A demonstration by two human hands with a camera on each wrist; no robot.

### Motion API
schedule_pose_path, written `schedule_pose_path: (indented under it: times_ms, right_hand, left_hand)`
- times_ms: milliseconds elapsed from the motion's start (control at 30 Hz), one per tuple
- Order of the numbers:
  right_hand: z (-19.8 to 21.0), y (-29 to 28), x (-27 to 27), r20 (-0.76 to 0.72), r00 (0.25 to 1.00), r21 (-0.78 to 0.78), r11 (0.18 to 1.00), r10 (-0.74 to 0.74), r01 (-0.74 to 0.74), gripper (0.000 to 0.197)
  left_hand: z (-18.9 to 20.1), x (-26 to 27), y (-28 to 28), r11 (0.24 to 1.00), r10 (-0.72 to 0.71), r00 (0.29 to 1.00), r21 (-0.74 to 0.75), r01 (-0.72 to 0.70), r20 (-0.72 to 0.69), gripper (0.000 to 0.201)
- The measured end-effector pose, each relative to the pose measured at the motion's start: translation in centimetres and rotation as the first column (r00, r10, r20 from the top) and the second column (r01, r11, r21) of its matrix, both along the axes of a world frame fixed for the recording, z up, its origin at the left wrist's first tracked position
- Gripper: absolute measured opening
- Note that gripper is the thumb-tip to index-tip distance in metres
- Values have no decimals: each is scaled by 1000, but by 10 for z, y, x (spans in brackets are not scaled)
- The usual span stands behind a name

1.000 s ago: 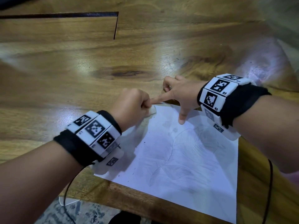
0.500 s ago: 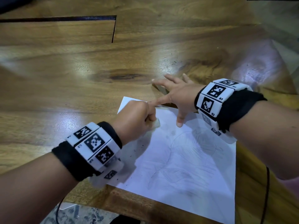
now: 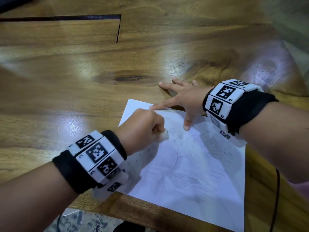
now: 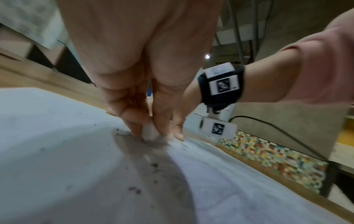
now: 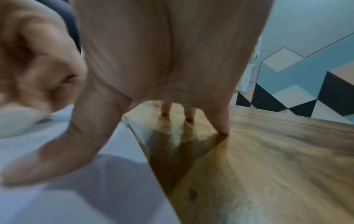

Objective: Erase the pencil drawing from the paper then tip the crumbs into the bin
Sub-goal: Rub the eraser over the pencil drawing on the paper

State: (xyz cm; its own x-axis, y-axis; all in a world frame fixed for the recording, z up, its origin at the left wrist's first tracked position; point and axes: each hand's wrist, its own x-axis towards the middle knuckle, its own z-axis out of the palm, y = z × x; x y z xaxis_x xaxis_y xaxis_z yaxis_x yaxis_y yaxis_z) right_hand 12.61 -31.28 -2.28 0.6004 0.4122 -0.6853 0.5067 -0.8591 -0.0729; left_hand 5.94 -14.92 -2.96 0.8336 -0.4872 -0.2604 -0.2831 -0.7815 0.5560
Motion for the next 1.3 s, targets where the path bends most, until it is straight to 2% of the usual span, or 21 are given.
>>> schedule_pose_path:
  times_ms: [67,167,233,300,400,467,533,600,667,800,867,933,967,1033,1100,1200,1267,1300]
  right_hand:
    - [1,0,0,-2,1000,-2,1000,-1,1,110]
    - [3,0,0,4,1000,-23,1000,1,-1,107]
    - [2,0,0,8,1000,-26,1000,7,-7,106]
    - [0,-1,1,9,1000,-16,1000,5,-5,108]
    - [-2,-1,0,4,1000,8,1000,1,-1,111]
    - [-2,-1,1,4,1000,3,1000,-1,1,110]
    - [-1,-1,1,5,1000,-19,1000,-5,5,107]
    - [0,0,1,9,1000,-29,1000,-5,5,104]
    - [0,0,2,7,1000,-23,1000,-5,6,104]
    - [-2,-2,2,-3,1000,0,1000,-8,8,111]
    - [-2,-1,1,-2,1000,-7,1000,-13,13,111]
    - [-2,0,1,1,1000,-18,1000,-14,14,107]
    - [-2,-1,2,5,1000,-24,1000,-16,16,105]
    - [-2,-1,2,8,1000,-27,999,-19,20,102]
    - [-4,-2,2,10,1000,-11,1000,-22,22,104]
    - [-5,-1,1,1,1000,-8,1000,-15,15,111]
    - [-3,0,1,-3,1000,-27,1000,-13,13,112]
    - [-2,0,2,-5,1000,-31,999,-16,16,112]
  left_hand:
    - [2,5,5,1000,-10,999,17,11,-42,4]
    - [2,26,4,988,149,987,-35,-148,52,5]
    - [1,27,0,986,159,983,-54,-155,91,4]
    - [1,16,0,998,58,996,-38,-55,72,5]
    - [3,3,6,989,-139,989,46,141,-40,3]
    - [4,12,8,994,-96,995,46,97,-23,3]
    - [4,24,3,1000,17,998,10,-18,68,5]
    - [1,29,-5,999,54,990,-4,-54,131,6]
    - [-4,22,-6,999,28,990,-29,-25,136,6]
    - [-4,-2,7,986,-164,986,-8,164,-26,7]
    - [-2,4,9,994,-109,994,-9,109,-19,5]
    - [0,21,5,998,39,998,-41,-37,54,4]
    - [0,29,2,998,64,994,-31,-62,94,4]
    - [-2,37,-4,1000,18,991,16,-21,136,9]
    - [-5,29,0,996,-84,989,12,83,124,6]
    - [-5,-3,21,960,-279,960,-34,280,10,10]
    - [-6,-11,31,948,-319,944,-40,316,-86,11]
    - [-6,-8,33,954,-298,952,-33,296,-63,9]
